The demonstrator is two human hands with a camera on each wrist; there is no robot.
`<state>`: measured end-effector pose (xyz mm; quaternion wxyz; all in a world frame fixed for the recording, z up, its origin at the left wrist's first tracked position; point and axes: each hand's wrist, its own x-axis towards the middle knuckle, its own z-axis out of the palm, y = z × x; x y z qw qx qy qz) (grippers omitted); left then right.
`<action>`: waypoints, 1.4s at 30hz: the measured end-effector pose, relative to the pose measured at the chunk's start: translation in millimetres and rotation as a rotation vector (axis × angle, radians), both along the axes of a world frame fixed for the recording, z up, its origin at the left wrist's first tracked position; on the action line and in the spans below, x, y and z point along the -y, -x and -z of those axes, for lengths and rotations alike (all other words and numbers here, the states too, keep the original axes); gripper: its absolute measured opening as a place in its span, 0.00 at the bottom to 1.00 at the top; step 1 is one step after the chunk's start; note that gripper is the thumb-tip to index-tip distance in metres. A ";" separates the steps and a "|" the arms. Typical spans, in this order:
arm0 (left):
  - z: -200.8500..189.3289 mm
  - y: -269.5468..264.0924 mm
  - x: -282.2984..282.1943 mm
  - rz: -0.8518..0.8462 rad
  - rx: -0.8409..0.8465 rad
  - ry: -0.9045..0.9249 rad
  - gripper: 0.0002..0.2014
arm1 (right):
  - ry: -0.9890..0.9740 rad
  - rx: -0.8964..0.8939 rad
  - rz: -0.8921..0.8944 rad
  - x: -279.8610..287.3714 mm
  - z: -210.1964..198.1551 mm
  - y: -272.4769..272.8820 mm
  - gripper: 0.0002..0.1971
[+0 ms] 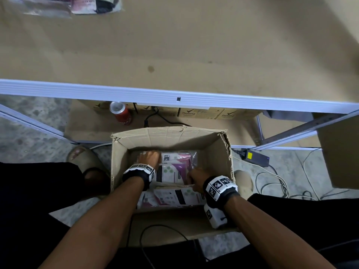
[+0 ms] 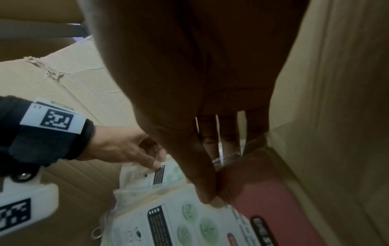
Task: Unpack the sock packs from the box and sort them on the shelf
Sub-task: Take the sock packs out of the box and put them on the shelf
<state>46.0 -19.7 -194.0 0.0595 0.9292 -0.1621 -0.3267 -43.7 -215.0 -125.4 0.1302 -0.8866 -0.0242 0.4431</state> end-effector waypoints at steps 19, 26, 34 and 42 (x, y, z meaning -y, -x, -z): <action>-168.6 8.9 7.9 0.094 0.142 0.344 0.16 | 0.084 0.370 -0.138 -7.5 -117.2 -12.9 0.14; -265.0 8.1 -13.8 0.125 0.280 0.421 0.11 | 0.136 0.660 -0.161 -6.4 -208.6 1.0 0.13; -378.9 9.1 -41.4 0.098 0.387 0.586 0.04 | -0.049 0.872 0.013 15.7 -305.0 19.6 0.10; -439.9 -19.8 -84.4 -0.235 0.440 1.010 0.09 | -0.367 0.926 0.207 56.9 -331.6 2.3 0.10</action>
